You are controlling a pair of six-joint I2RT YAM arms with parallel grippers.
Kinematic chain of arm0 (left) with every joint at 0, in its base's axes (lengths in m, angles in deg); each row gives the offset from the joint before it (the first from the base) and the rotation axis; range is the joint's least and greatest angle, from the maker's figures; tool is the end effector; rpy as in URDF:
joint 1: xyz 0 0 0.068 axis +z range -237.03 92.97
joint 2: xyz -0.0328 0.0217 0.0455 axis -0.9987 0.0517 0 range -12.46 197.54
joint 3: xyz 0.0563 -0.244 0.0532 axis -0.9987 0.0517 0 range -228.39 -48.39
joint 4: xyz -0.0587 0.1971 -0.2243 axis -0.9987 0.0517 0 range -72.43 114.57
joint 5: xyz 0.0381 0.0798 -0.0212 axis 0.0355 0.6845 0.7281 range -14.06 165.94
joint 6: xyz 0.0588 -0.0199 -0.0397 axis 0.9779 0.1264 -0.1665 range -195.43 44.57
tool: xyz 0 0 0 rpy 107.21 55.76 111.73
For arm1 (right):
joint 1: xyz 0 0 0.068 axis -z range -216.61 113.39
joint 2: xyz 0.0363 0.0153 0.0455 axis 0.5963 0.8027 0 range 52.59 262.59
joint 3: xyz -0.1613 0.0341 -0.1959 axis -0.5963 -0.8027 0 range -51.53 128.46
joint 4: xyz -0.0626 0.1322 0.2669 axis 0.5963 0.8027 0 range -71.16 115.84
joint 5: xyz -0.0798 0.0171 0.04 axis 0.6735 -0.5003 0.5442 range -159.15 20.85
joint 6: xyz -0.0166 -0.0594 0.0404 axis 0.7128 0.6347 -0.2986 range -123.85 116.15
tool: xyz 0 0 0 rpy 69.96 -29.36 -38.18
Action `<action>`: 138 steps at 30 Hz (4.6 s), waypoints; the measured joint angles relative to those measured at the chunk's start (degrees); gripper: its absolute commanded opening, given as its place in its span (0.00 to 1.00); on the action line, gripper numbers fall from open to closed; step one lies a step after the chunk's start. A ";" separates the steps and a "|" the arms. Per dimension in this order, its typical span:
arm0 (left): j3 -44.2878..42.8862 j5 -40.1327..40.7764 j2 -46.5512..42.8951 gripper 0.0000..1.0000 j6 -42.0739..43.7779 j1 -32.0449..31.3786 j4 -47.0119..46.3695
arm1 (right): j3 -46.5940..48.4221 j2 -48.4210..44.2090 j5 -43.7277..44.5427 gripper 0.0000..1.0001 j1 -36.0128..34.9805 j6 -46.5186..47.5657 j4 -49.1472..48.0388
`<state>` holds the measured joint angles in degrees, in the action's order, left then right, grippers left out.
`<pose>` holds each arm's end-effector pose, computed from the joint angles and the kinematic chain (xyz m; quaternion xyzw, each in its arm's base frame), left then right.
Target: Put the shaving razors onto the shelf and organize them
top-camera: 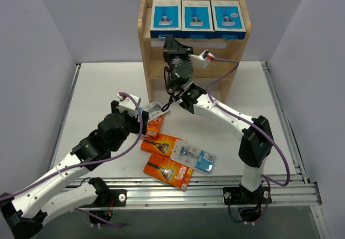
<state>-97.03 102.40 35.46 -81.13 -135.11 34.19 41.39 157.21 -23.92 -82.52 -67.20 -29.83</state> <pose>0.1998 -0.1815 0.3249 0.1522 0.7742 -0.1024 0.6058 0.3601 0.3089 0.4227 0.4026 0.3551 0.5742 0.6181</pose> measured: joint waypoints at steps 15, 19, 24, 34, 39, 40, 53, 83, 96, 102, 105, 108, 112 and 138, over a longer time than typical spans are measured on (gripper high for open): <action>0.00 0.15 0.00 0.89 0.00 0.00 0.39 | 0.17 0.07 0.28 0.22 0.02 0.55 0.17; 0.00 0.17 0.00 0.89 0.00 -0.09 0.39 | 0.17 0.07 0.33 0.26 0.00 0.46 0.20; 0.00 0.22 0.00 0.89 0.02 -0.28 0.42 | 0.20 0.07 0.31 0.31 0.02 0.35 0.22; 0.00 0.57 0.00 0.89 0.09 -0.63 0.42 | 0.20 0.07 0.17 0.38 -0.09 0.35 -0.63; 0.00 0.83 0.00 0.89 0.24 -0.63 0.42 | -0.52 -0.07 0.42 0.48 -0.37 0.42 -0.81; 0.00 0.92 0.00 0.89 0.28 -0.66 0.39 | -1.11 -0.15 0.44 0.50 -0.37 0.42 -0.83; 0.00 3.26 -0.13 0.89 1.97 -0.96 0.39 | -7.50 -5.05 -0.57 0.75 -0.35 3.85 -1.18; 0.42 14.05 1.36 0.94 6.62 -0.94 0.02 | -51.78 -49.90 -24.22 0.80 2.49 13.99 30.03; 0.42 14.32 -1.62 0.96 8.20 -0.96 -0.09 | -63.43 -58.75 -35.78 0.72 1.18 12.26 45.79; 0.33 14.29 -0.24 0.94 7.50 -0.96 -0.09 | -62.20 -54.31 -39.52 0.66 0.57 16.26 54.01; -0.31 14.71 1.64 0.94 7.93 -0.85 -0.31 | -60.94 -51.91 -40.57 0.67 0.07 19.17 58.34; -0.37 14.91 2.51 0.94 9.05 -0.11 -1.31 | -60.61 -52.13 -41.22 0.68 0.04 21.33 60.96; -0.35 13.38 3.08 0.99 9.11 4.72 -2.08 | -60.57 -53.13 -41.68 0.69 0.04 22.58 62.38; 0.42 2.23 -8.04 0.93 6.75 11.43 -0.98 | -61.94 -40.06 -39.89 0.66 -9.49 27.43 52.94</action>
<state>-96.61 104.63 27.42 -74.37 -123.68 33.21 -20.55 117.15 -63.81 -92.00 -39.77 23.11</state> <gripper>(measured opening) 0.928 0.665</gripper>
